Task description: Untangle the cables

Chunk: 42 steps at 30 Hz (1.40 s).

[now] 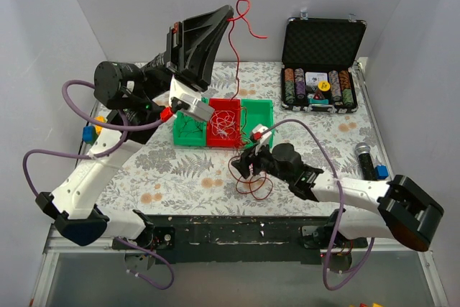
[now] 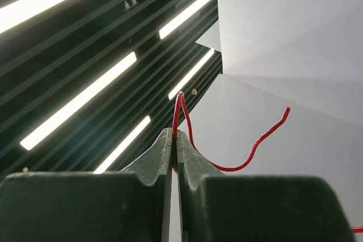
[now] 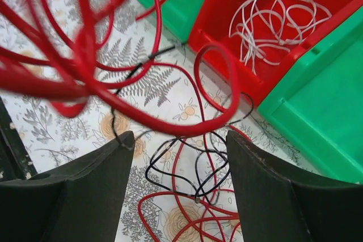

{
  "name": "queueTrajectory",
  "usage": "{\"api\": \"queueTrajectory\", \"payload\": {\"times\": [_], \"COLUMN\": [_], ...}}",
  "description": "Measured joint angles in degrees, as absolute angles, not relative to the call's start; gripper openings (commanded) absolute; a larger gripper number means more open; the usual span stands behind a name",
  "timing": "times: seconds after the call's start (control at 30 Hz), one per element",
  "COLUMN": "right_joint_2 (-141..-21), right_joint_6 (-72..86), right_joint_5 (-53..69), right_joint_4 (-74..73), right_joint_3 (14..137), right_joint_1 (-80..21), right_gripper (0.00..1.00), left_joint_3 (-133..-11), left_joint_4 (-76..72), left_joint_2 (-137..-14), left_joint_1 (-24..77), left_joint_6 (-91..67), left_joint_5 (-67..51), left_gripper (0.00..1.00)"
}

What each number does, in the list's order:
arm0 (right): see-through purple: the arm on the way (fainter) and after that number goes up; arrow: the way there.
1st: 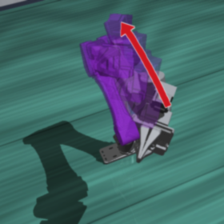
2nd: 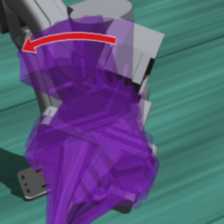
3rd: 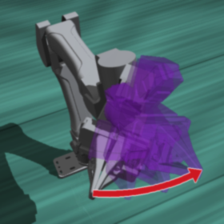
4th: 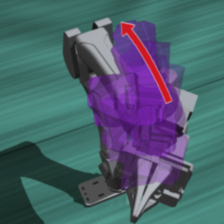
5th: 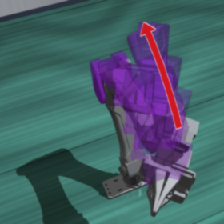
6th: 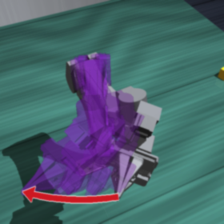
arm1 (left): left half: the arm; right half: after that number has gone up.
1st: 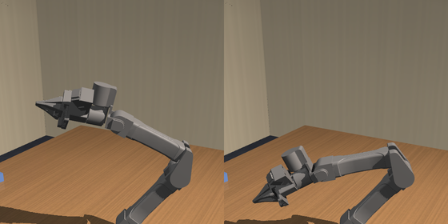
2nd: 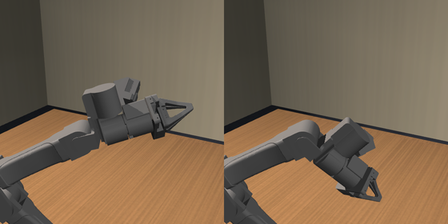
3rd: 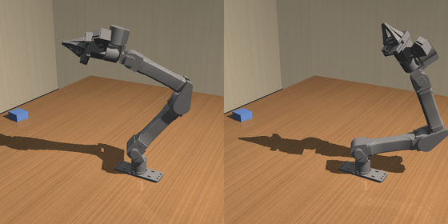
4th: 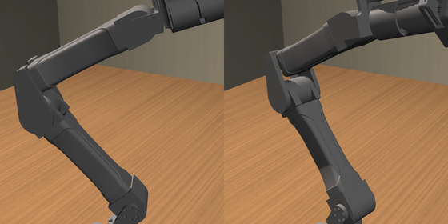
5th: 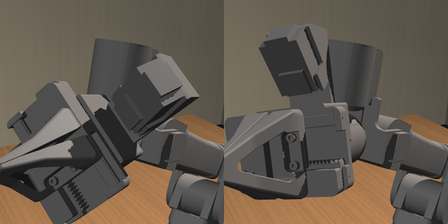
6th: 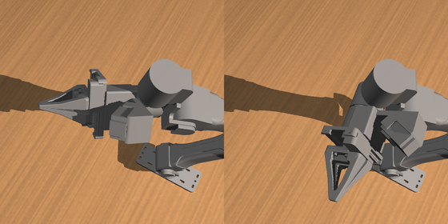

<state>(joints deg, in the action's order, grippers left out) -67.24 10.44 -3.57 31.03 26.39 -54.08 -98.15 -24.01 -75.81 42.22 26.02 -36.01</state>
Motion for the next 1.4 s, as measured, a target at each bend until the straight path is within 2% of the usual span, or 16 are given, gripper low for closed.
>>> {"api": "queueTrajectory", "payload": {"times": [0.3,0.5,0.8,0.9,0.97,1.1,1.13,1.2,1.3,1.4], "right_joint_2": [-76.2,-73.8,-67.8,-64.6,-62.1,-56.8,-55.7,-53.5,-50.9,-49.6], "right_joint_6": [10.2,10.5,11.4,11.6,11.6,11.6,11.5,11.1,9.9,8.5], "right_joint_5": [-1.4,-1.5,-3.8,-4.7,-5.6,-7.3,-7.4,-7.5,-7.4,-7.2], "right_joint_4": [32.8,31.9,25.8,23.7,22.0,18.0,17.2,16.1,15.6,15.1], "right_joint_3": [25.8,21.2,17.8,17.1,17.1,19.4,20.8,24.1,30.0,36.0], "right_joint_1": [-54.1,-54.1,-54.1,-54.1,-54.1,-54.1,-54.1,-54.1,-54.1,-54.1], "right_gripper": [0.12,0.02,0.01,0.07,0.18,0.46,0.57,0.73,0.84,0.86], "left_joint_3": [-100.3,-104.3,-126.8,-127.6,-122.2,-112.0,-110.5,-108.5,-105.7,-102.9], "left_joint_4": [-25.6,-30.4,-31.7,-31.5,-31.6,-31.6,-31.5,-31.0,-30.1,-29.4], "left_joint_2": [-76.4,-79.5,-91.5,-91.6,-88.7,-83.8,-83.2,-82.5,-81.6,-80.4], "left_joint_1": [43.0,43.4,43.4,43.4,43.4,43.4,43.4,43.4,43.4,43.4], "left_joint_6": [28.1,30.1,33.2,33.3,33.6,34.3,34.4,34.3,34.3,34.3], "left_joint_5": [-36.2,-34.3,-27.7,-26.5,-26.4,-27.8,-28.1,-28.3,-28.4,-28.6], "left_gripper": [0.00,0.00,0.00,0.00,0.00,0.00,0.00,0.00,0.00,0.00]}}
